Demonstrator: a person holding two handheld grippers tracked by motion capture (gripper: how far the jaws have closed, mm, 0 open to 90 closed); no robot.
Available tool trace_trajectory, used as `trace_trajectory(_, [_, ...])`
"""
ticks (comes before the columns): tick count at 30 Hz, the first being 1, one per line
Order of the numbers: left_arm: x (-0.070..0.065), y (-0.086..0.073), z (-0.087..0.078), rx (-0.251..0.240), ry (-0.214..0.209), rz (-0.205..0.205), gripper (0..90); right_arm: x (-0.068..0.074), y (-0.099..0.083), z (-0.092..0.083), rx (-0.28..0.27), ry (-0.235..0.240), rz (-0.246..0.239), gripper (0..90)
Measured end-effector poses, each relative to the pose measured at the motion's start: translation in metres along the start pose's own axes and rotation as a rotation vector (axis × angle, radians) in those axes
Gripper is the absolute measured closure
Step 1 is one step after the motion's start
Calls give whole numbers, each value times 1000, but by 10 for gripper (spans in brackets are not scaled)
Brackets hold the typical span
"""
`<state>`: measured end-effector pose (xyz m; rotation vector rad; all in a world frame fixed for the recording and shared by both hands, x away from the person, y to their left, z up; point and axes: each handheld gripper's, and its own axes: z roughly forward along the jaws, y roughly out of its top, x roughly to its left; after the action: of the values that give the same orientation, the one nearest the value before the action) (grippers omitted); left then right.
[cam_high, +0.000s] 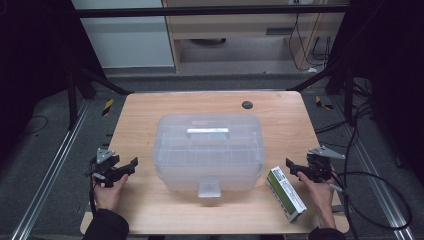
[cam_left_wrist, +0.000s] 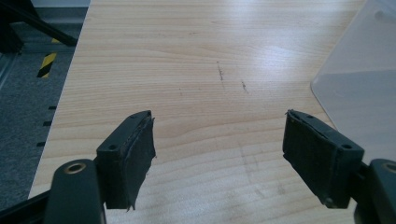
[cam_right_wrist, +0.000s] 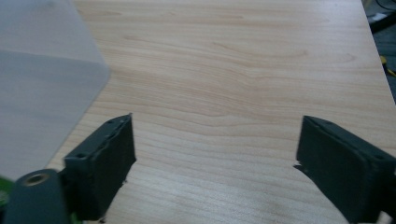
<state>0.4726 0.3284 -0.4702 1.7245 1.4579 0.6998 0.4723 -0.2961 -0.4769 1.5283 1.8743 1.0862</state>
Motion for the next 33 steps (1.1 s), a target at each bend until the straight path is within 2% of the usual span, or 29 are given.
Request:
trace_trajectory(3, [-3, 2, -4, -11, 3, -1, 258, -1, 2, -5, -28, 15, -11, 82])
trace_trajectory(6, [-7, 5, -14, -46, -4, 6, 288, -2, 6, -11, -55, 46, 19, 12])
trace_trajectory(11, [-9, 9, -23, -70, -8, 19, 303, 0, 9, -13, -53, 25, 22, 10])
trace_trajectory(13, [-10, 10, -25, -76, -8, 26, 312, 4, 8, -15, -58, 5, 4, 56])
trace_trajectory(14, [-10, 11, -25, -74, -3, 38, 312, 4, 8, -15, -58, 5, 4, 56])
trace_trajectory(15, [-11, 13, -25, -70, 3, 55, 311, 4, 8, -16, -68, 0, -3, 96])
trace_trajectory(20, [-13, 15, -28, -77, -3, 68, 334, 5, 6, -14, -67, -5, -19, 128])
trace_trajectory(23, [-14, 18, -31, -89, -26, 84, 344, 5, 4, -12, -60, 11, -31, 156])
trace_trajectory(24, [-14, 21, -33, -84, -36, 111, 345, 5, 4, -11, -60, 22, -33, 170])
trace_trajectory(26, [-14, 24, -35, -88, -48, 125, 345, 6, 4, -11, -59, 32, -31, 180])
trace_trajectory(30, [-14, 28, -40, -96, -70, 158, 348, 6, 5, -10, -63, 40, -26, 184])
trace_trajectory(32, [-12, 35, -44, -102, -89, 185, 349, 7, 5, -9, -58, 33, -44, 183])
trace_trajectory(33, [-12, 35, -44, -102, -89, 185, 360, 7, 5, -9, -58, 33, -44, 183])
